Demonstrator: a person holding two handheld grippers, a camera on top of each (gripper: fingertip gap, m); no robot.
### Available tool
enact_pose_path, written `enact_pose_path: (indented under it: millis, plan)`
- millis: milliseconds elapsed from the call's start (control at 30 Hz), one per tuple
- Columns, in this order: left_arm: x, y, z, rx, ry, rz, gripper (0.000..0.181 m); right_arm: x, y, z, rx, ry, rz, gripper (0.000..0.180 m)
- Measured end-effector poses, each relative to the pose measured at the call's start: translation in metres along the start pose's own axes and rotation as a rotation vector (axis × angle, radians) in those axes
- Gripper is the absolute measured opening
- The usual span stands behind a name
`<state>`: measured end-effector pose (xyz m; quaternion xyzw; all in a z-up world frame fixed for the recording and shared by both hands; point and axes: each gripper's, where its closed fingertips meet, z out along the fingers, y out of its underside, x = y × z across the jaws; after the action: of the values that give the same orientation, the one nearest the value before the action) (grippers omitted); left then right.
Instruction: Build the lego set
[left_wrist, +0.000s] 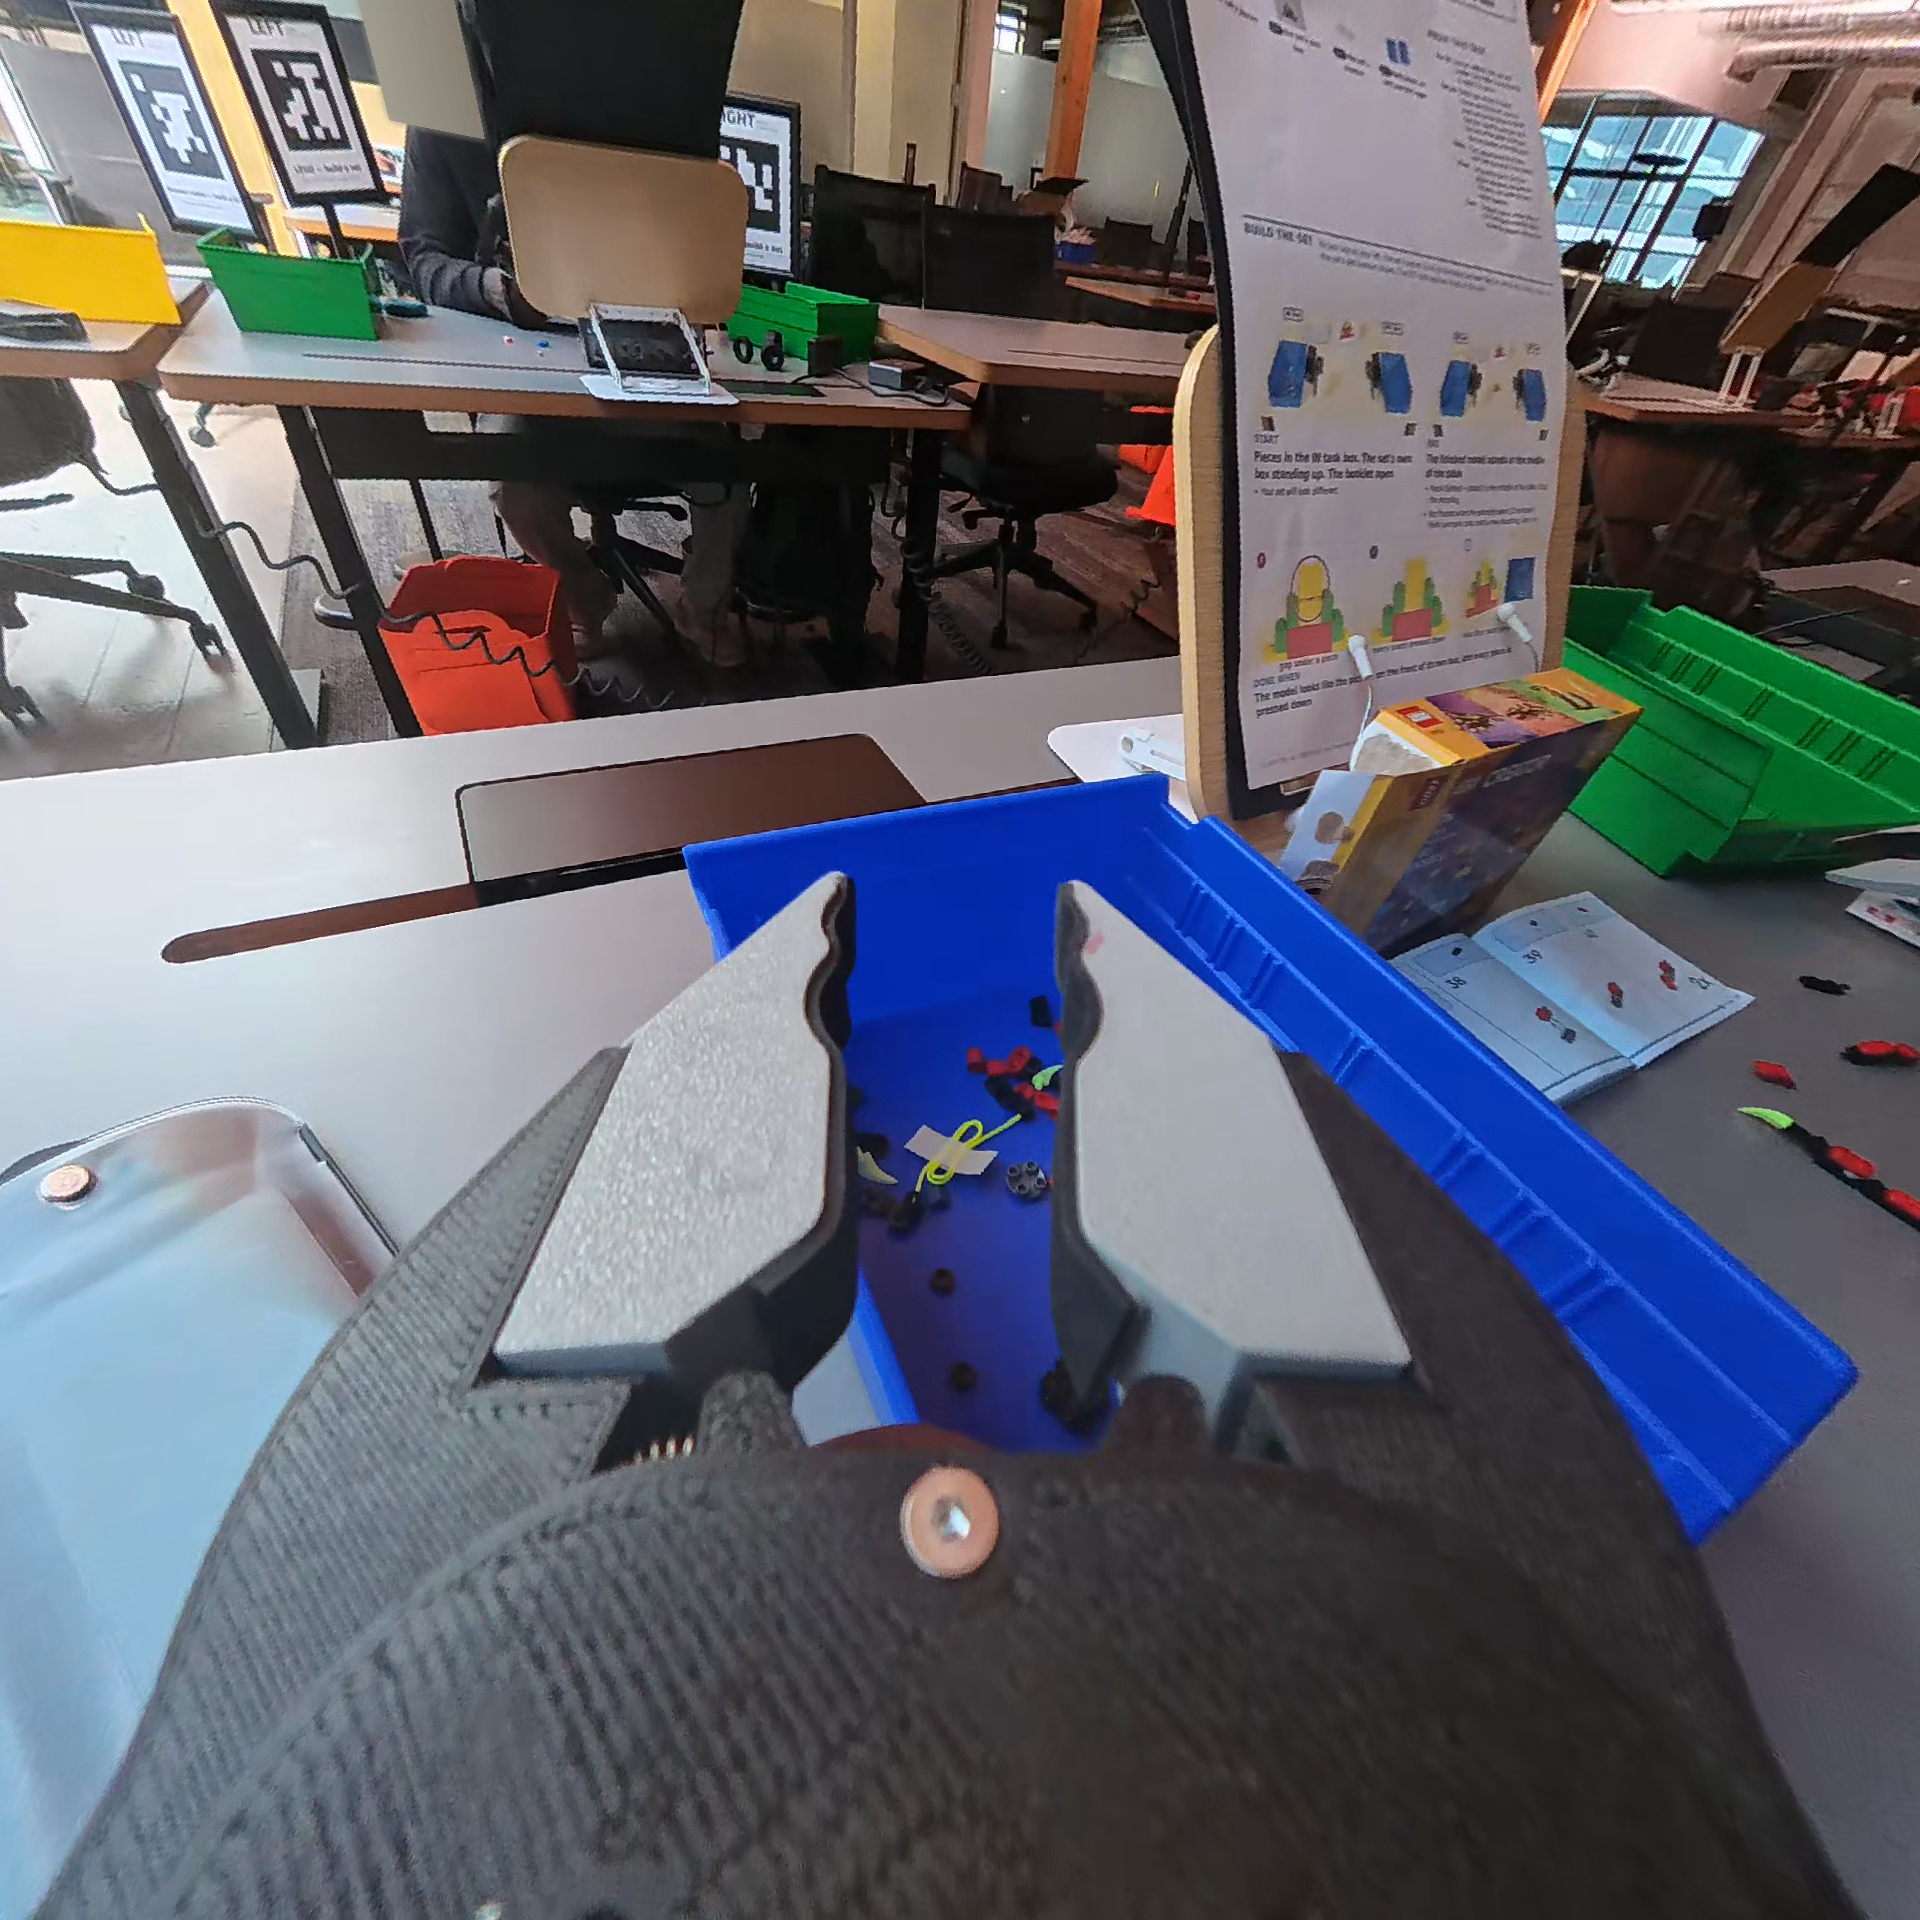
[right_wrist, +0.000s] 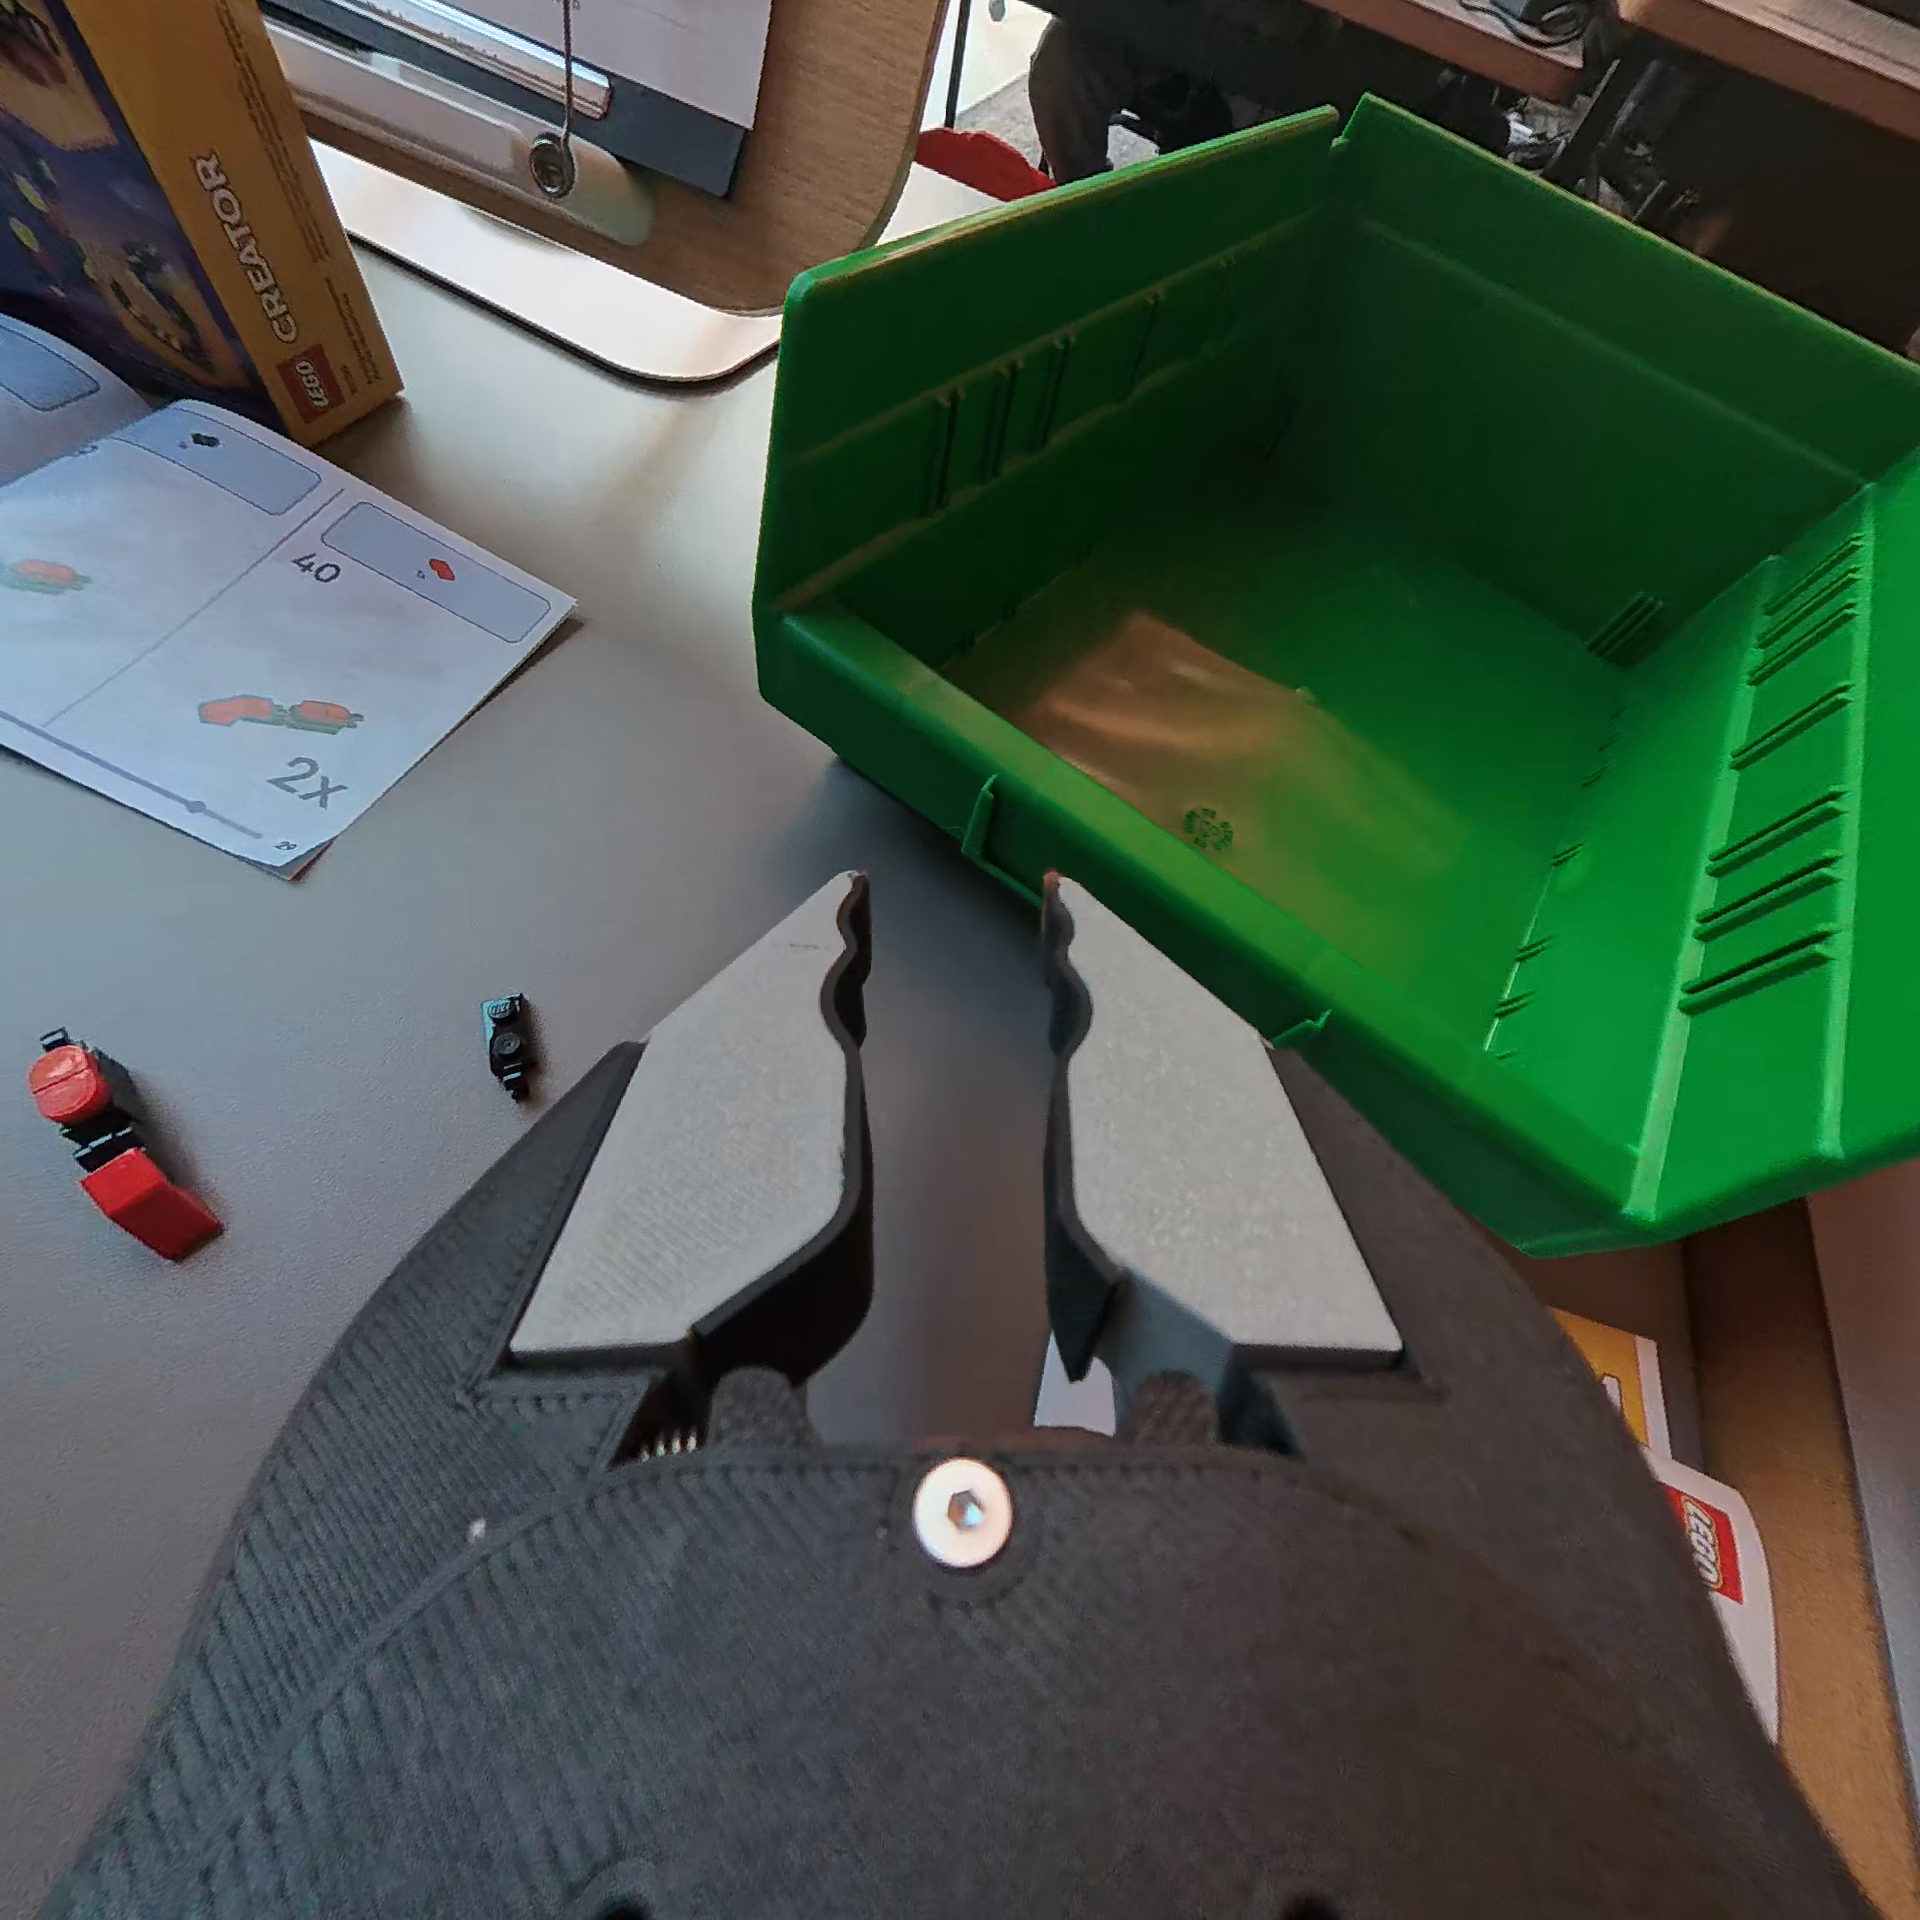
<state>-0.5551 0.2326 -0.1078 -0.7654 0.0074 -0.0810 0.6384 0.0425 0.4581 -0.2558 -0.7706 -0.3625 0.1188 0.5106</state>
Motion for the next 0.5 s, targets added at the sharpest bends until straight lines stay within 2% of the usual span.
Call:
enact_pose_path:
  millis: [500]
  plan:
    - [-0.0002, 0.0025, 0.0016, -0.011, 0.000, 0.008, 0.037, -0.0001, 0.0006, 0.0007, -0.005, 0.000, -0.002, 0.030]
